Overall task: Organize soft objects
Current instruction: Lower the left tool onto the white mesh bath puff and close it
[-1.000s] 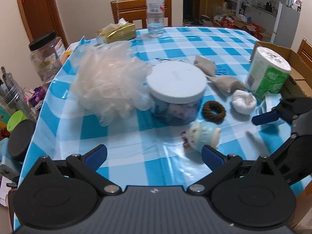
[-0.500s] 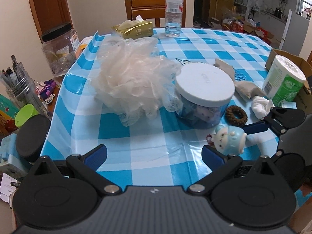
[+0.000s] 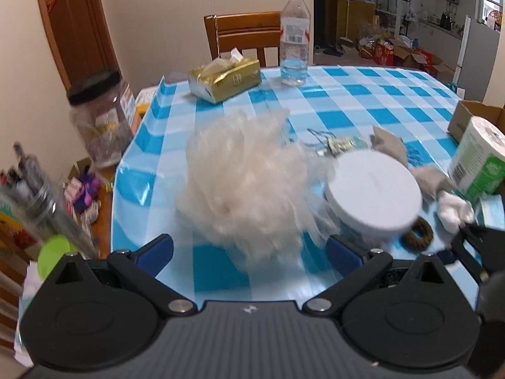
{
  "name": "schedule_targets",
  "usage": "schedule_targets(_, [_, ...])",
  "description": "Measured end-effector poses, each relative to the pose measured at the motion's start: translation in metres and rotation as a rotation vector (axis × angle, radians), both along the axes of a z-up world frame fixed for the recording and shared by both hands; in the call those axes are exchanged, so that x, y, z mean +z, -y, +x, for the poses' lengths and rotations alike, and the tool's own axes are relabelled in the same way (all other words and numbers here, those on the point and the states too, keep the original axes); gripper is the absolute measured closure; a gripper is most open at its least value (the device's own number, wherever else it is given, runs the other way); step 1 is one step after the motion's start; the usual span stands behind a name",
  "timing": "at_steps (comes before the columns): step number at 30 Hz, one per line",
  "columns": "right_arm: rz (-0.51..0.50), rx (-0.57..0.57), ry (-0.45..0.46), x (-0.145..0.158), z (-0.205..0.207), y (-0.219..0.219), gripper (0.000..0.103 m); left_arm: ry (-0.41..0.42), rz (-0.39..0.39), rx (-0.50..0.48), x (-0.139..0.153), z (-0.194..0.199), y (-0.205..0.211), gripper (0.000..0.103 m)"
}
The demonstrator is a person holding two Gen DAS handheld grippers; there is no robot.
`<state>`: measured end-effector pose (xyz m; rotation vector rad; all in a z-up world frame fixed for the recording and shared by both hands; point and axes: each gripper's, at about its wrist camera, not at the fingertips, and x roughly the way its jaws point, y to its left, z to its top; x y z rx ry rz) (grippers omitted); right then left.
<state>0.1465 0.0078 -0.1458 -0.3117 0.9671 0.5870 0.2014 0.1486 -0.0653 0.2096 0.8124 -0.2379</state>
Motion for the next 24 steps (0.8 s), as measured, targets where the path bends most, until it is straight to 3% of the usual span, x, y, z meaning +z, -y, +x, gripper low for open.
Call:
schedule_targets(6, [-0.002, 0.023, -0.001, 0.0, -0.001, 0.001, 0.0, 0.015, 0.014, -0.004, -0.004, 0.04, 0.007, 0.001])
schedule_targets(10, [0.004, 0.027, 0.007, -0.001, -0.003, 0.002, 0.0, -0.029, -0.004, 0.016, -0.018, 0.062, 0.006, 0.001])
schedule_targets(24, [0.022, 0.02, 0.038, -0.001, -0.014, 0.005, 0.0, -0.039, 0.018, -0.035, -0.037, 0.084, 0.014, 0.001])
